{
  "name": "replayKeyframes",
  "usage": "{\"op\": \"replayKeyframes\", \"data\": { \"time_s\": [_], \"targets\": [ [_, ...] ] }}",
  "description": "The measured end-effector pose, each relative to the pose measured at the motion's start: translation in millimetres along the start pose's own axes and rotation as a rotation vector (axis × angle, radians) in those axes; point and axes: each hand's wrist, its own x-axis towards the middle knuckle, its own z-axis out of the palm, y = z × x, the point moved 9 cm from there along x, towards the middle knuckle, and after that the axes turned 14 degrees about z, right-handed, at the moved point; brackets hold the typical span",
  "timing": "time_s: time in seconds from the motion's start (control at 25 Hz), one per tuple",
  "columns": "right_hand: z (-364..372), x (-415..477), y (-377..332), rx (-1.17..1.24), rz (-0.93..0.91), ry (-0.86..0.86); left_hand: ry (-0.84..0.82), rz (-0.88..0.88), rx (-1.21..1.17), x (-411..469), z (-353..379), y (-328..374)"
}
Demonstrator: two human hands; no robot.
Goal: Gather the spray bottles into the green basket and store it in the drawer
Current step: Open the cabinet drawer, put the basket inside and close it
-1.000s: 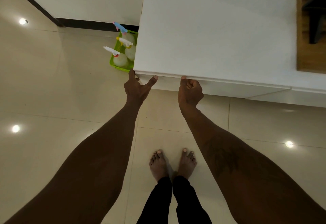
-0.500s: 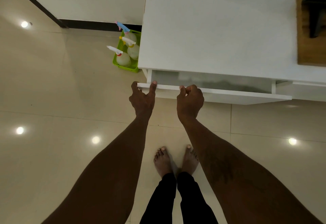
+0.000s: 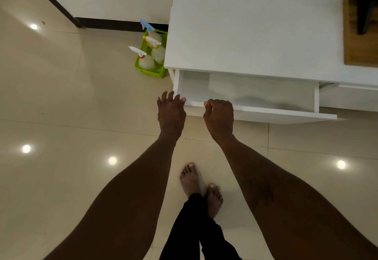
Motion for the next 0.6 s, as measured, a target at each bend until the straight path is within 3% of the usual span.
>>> {"op": "replayKeyframes", "data": {
  "time_s": [0.24,0.6],
  "targets": [
    [-1,-31,12,0.006,0.021,-0.042,-0.088,0.129,0.05,-30,-1,5],
    [5,-87,32,-0.082,-0.001,-0.161,-0.262,0.016,0.147,-86,-4,0]
  ]
}}
